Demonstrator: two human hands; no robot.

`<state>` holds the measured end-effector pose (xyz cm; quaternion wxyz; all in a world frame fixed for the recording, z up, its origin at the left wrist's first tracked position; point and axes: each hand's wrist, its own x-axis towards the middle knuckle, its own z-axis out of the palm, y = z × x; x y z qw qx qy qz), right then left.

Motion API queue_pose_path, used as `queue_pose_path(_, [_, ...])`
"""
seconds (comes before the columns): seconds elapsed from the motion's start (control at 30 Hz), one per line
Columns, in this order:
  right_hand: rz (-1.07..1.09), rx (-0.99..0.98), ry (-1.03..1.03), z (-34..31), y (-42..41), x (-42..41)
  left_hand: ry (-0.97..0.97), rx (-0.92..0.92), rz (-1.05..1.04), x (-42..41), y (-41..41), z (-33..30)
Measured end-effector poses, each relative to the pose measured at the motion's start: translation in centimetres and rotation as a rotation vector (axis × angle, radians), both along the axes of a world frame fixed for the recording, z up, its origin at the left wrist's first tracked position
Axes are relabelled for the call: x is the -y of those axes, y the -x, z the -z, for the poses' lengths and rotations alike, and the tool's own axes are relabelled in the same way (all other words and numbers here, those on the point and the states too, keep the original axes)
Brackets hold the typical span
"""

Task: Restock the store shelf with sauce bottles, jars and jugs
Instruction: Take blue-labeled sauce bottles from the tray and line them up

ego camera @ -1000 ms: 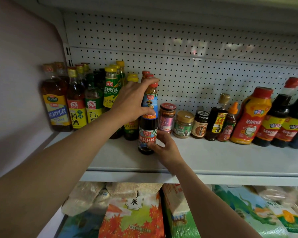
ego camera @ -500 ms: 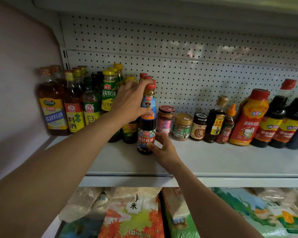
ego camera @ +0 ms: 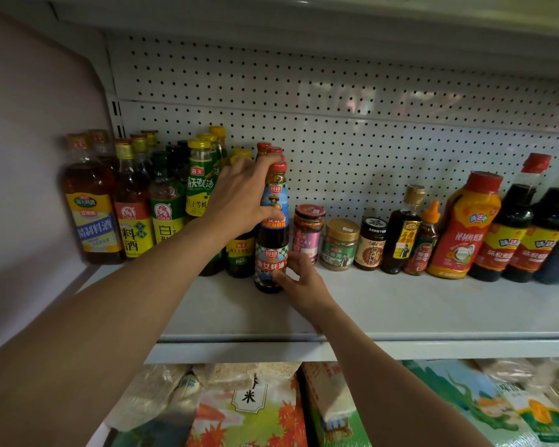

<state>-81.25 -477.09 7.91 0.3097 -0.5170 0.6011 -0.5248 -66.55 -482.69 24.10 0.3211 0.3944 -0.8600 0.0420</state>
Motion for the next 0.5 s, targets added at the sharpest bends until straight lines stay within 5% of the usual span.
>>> queue_pose_path(0.5, [0.068, -0.108, 0.042, -0.1, -0.4, 1.1, 0.022, 0.011, -0.022, 1.0, 0.2, 0.1])
